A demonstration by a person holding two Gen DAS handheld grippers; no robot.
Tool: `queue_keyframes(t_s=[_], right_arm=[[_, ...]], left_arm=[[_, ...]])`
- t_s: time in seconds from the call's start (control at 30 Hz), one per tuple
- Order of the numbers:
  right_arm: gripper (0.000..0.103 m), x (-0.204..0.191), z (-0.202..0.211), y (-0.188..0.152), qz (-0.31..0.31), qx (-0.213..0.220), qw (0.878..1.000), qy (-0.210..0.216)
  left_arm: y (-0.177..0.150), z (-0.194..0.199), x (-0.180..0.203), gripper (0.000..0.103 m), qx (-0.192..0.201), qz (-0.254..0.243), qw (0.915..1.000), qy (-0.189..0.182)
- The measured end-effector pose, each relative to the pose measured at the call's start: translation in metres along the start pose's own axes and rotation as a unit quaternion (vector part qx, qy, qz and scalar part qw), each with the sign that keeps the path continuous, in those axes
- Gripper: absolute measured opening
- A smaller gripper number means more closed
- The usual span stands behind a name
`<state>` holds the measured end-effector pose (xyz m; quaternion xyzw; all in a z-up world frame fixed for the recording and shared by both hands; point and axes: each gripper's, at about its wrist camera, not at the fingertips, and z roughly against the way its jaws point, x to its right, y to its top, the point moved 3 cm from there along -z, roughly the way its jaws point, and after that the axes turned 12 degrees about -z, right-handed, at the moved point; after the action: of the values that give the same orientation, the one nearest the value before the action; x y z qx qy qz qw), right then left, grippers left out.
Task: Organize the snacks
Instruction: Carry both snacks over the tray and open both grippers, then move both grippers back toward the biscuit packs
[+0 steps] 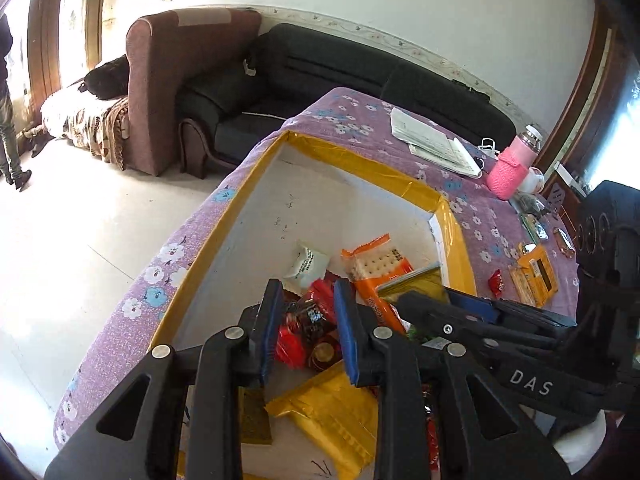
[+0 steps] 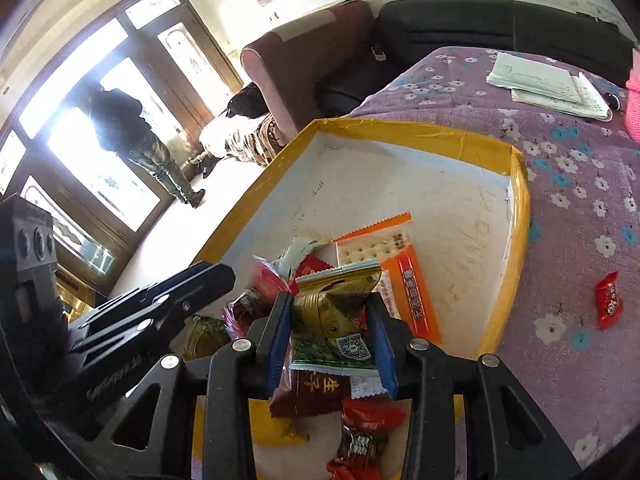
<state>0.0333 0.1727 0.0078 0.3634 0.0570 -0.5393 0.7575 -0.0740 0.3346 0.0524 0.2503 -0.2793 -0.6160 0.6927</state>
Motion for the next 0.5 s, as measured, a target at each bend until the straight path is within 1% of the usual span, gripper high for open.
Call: queue_keyframes(t_s=[0.03, 0.07, 0.1, 0.13, 0.2, 0.23, 0.27, 0.3, 0.37, 0.47, 0.5], right_arm=[[0.042, -0.001, 0.002, -0.001, 0.000, 0.003, 1.000, 0.000], [0.044, 0.000, 0.007, -0.002, 0.001, 0.007, 1.000, 0.005], [0.045, 0.000, 0.013, -0.002, 0.001, 0.012, 1.000, 0.007], [0.046, 0.001, 0.016, -0.001, 0.001, 0.017, 1.000, 0.007], [0.048, 0.007, 0.034, -0.003, -0.001, 0.033, 0.999, 0.007], [0.051, 0.011, 0.043, -0.005, -0.003, 0.039, 0.999, 0.008], [0.052, 0.015, 0.051, -0.006, -0.005, 0.045, 0.999, 0.009], [0.052, 0.019, 0.059, -0.008, -0.008, 0.051, 0.999, 0.010], [0.053, 0.030, 0.077, -0.014, -0.016, 0.064, 0.998, 0.012], [0.055, 0.049, 0.099, -0.025, -0.035, 0.077, 0.996, 0.010], [0.055, 0.054, 0.105, -0.028, -0.039, 0.078, 0.996, 0.012]], left_arm=[[0.000, 0.004, 0.002, 0.027, 0.004, -0.003, 1.0000, 0.002], [-0.001, 0.009, 0.005, 0.032, 0.010, -0.006, 0.9999, 0.006], [-0.002, 0.015, 0.008, 0.041, 0.015, -0.008, 0.9998, 0.013], [-0.003, 0.020, 0.011, 0.047, 0.020, -0.010, 0.9996, 0.017], [-0.005, 0.035, 0.019, 0.066, 0.037, -0.008, 0.9989, 0.026], [-0.006, 0.043, 0.024, 0.071, 0.044, -0.007, 0.9984, 0.036], [-0.008, 0.051, 0.031, 0.081, 0.051, -0.006, 0.9974, 0.050], [-0.009, 0.056, 0.036, 0.085, 0.055, -0.005, 0.9966, 0.061], [-0.014, 0.066, 0.052, 0.085, 0.060, -0.007, 0.9952, 0.077], [-0.023, 0.076, 0.077, 0.085, 0.063, -0.014, 0.9958, 0.065], [-0.025, 0.080, 0.084, 0.085, 0.066, -0.017, 0.9953, 0.069]])
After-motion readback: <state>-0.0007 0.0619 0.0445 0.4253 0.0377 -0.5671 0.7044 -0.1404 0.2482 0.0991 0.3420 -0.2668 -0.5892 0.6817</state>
